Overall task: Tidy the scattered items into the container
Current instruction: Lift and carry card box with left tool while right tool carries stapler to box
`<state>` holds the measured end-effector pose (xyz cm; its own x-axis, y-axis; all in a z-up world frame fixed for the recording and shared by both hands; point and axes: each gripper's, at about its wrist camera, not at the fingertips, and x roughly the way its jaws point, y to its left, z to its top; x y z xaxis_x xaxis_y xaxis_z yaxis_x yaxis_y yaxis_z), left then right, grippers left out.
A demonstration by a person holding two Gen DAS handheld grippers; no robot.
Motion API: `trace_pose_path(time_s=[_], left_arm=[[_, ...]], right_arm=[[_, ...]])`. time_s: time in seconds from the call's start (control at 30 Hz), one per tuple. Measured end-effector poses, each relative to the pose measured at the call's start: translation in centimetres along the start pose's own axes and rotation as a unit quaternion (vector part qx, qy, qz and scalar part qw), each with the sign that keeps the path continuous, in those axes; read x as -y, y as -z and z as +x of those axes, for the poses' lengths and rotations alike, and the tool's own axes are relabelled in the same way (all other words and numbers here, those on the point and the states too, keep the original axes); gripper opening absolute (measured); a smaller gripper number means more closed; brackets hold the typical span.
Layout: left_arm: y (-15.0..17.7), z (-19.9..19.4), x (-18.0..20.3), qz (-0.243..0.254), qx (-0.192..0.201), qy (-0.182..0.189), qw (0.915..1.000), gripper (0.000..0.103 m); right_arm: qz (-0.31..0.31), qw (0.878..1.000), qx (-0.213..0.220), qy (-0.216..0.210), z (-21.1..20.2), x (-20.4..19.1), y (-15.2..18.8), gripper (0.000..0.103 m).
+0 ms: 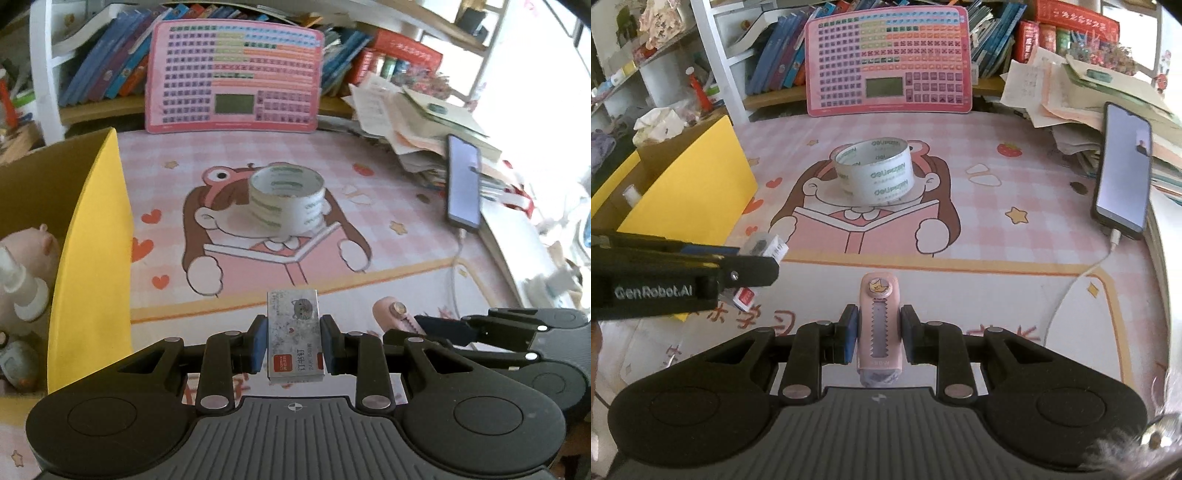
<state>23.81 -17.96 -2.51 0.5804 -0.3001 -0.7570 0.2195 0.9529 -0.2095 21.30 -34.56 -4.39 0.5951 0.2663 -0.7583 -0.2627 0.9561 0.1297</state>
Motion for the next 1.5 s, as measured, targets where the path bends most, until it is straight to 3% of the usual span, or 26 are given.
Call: trace_pose_path(time_s=[0.3,0.57,0.93,1.2,1.5], left_arm=[[3.0,-4.4,-1.9,0.009,0.016,0.061,0.998,0.028],[7.4,-9.1,-6.0,-0.025,0.007,0.08,0.9965,0.028],[11.7,-15.3,-12.6,-0.06,0.026,0.065,0.9957,0.028],[13.9,-18.5,-17.0,-0.101,0.045,0.035,0.9932,0.028],[15.6,-20.7,-20.4,-0.144,0.06,0.02,0.9875,0.028]], right_arm=[[0.013,0.999,-0.001,0.036,-3.1,-3.9,2.6,0.023],[-0.005,0.999,-0.013,0.037,-5.1,-9.8,5.5,0.023],[-0.024,1.0,-0.008,0.015,-6.8,-17.5,8.3,0.023],[-0.087,0.996,-0.009,-0.021,-6.3,-23.5,7.8,0.023],[-0.181,0.982,-0.012,-0.057,-6.0,-28.9,7.7,0.023]])
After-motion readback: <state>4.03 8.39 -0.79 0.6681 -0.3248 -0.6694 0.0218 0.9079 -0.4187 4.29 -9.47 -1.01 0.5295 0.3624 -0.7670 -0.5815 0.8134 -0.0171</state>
